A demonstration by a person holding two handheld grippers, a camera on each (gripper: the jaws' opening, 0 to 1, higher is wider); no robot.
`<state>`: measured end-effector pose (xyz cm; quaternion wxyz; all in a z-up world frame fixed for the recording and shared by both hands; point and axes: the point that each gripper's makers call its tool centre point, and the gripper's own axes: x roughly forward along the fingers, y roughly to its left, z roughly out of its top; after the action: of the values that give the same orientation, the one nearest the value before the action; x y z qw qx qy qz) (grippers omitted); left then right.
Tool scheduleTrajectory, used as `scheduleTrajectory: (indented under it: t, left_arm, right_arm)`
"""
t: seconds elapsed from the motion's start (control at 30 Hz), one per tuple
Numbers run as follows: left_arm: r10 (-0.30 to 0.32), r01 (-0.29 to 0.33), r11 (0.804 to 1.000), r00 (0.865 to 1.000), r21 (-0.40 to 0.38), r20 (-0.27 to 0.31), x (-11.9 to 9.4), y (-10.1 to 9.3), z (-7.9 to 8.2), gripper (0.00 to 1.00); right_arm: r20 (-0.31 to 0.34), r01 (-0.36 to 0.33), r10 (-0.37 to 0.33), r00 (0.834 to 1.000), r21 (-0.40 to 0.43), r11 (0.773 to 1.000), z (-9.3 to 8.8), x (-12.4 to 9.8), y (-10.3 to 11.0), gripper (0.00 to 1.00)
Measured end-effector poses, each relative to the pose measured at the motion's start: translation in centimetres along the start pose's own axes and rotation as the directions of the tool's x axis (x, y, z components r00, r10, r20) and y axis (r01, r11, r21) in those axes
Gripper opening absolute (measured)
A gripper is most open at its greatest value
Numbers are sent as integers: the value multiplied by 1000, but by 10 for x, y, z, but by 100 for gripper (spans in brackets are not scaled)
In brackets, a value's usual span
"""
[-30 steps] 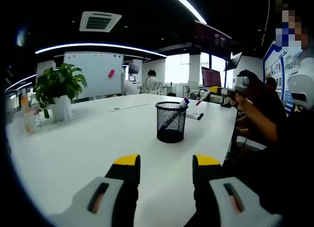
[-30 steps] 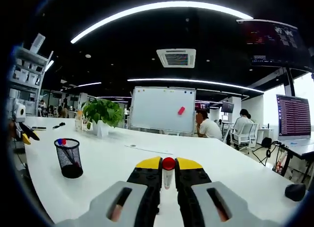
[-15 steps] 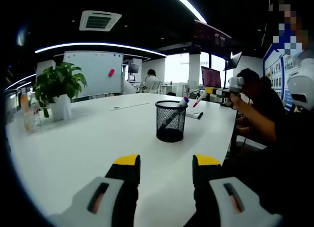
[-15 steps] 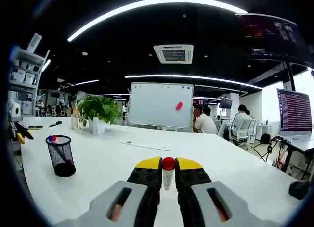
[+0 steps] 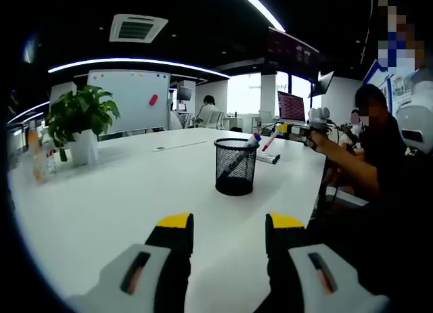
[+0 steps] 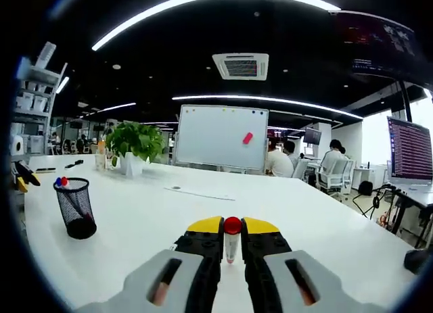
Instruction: Pick up the whiteboard markers from the pen holder and place them facing the whiteboard neatly
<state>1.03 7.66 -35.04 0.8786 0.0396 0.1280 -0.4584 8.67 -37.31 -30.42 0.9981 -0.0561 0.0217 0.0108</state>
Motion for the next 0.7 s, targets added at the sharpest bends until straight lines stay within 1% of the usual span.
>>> scheduleTrajectory:
  t: [0.13,0.27,0.3,0.5,0.7]
  left_arm:
    - [0,0,1000,1000,0,-1,0,0,0,44]
    - [0,0,1000,1000,0,-1,0,-1,0,44]
    - [0,0,1000,1000,0,-1,0,-1,0,44]
    - [0,0,1000,1000,0,-2,0,0,-1,44]
    - [1,-1,1000,1000,-1,-1,0,1,-1,44]
  right_arm:
    - [-13,-2,2,1000,6,1000,-7,4,-1,13]
    - [-17,-1,1,1000,7,1000,-8,4,-1,13]
    - [-38,-5,5,999,9,1000,-15,4,0,13]
    - [-81,5,-3,997,23,1000,-28,3,0,13]
    - [-111,4,-1,994,29,1000,-35,2,1,13]
